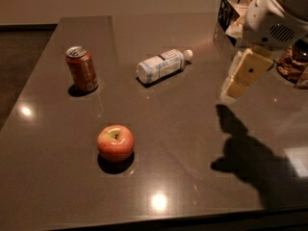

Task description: Knock coke can over

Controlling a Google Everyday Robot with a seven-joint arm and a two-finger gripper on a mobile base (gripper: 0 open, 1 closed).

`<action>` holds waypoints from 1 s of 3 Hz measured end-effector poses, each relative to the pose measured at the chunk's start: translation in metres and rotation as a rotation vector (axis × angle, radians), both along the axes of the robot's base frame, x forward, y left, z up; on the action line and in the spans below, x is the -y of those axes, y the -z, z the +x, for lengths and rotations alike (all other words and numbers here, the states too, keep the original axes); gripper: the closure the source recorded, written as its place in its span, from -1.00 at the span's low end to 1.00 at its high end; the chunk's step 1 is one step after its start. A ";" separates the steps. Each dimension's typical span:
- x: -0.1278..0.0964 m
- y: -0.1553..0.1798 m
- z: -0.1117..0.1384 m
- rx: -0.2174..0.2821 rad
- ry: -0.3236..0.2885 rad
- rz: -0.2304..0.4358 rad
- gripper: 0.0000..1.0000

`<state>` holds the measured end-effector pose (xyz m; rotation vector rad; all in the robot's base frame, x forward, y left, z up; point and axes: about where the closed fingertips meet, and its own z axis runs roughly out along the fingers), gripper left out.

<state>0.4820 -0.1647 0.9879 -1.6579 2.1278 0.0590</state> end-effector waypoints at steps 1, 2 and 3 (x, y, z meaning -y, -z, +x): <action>-0.053 -0.005 0.028 0.018 -0.031 0.115 -1.00; -0.111 -0.001 0.046 0.021 -0.076 0.198 -1.00; -0.166 0.009 0.058 0.021 -0.105 0.267 -1.00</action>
Offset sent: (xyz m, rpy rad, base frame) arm 0.0711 0.1824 -0.0050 0.3066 -0.0223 0.1305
